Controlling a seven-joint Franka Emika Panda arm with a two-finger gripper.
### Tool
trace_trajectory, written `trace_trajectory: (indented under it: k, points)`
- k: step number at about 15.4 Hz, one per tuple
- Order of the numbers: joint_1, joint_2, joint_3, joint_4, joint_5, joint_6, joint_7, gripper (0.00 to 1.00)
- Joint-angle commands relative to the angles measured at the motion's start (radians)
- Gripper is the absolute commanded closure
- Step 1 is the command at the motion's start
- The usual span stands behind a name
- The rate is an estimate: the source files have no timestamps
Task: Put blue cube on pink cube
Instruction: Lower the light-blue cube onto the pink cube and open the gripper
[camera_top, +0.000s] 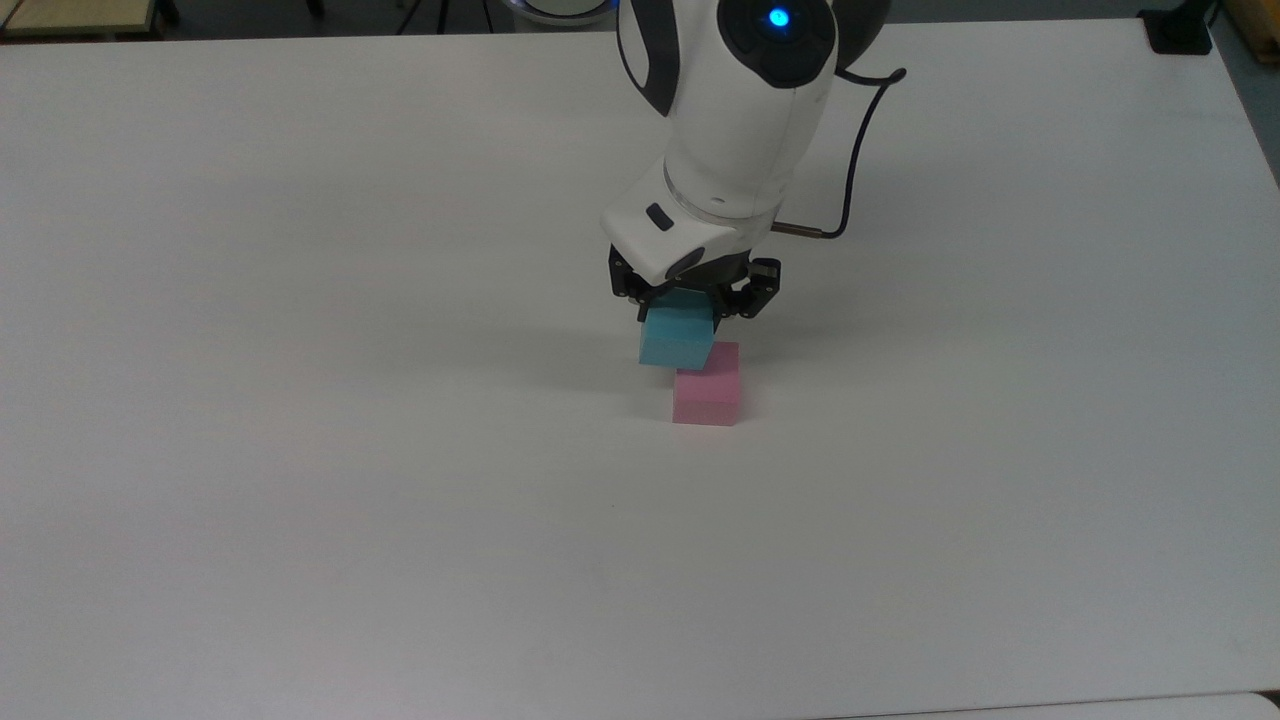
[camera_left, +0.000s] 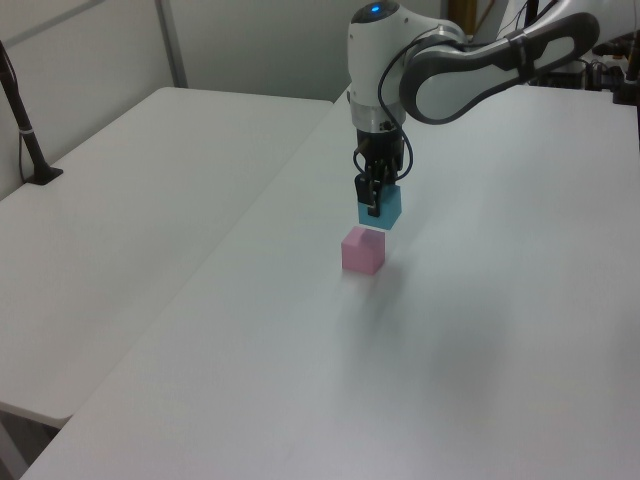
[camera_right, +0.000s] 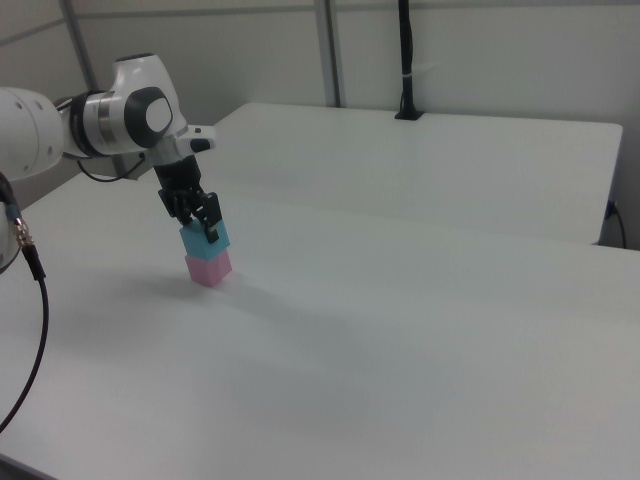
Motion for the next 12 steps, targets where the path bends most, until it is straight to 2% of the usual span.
trace_trajectory:
  k: [1,5,12]
  points:
    - [0.026,0.071,-0.022,0.111,-0.024,0.003,0.011,0.36]
    - [0.028,0.085,-0.019,0.114,-0.023,0.012,-0.021,0.36]
    - [0.051,0.097,-0.009,0.107,-0.010,0.024,0.008,0.38]
